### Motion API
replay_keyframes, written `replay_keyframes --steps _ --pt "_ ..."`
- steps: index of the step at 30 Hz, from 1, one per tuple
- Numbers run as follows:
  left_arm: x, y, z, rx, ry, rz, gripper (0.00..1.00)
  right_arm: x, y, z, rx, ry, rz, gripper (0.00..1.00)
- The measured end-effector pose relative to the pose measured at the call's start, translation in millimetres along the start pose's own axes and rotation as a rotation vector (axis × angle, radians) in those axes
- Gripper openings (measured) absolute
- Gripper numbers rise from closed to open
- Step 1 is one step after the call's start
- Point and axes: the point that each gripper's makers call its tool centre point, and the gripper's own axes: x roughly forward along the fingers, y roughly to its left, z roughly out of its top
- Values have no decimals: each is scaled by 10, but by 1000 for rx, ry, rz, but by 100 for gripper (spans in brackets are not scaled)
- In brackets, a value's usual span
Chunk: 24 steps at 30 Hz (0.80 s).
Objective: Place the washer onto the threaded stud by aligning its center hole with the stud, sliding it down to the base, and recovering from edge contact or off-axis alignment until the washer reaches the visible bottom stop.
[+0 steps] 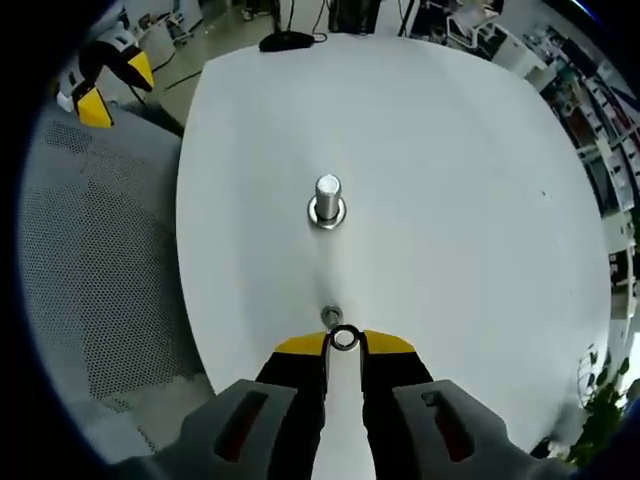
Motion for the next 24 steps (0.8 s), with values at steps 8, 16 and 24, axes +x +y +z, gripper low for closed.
replay_keyframes --steps 8,16,24 --pt "-2 8 1 -1 0 3 27 45 42 -1 -15 16 19 14" --pt "3 5 -1 -4 1 1 26 87 41 1 -18 22 24 14" --pt "7 4 -8 -4 4 -1 26 133 64 -13 -33 42 31 14"
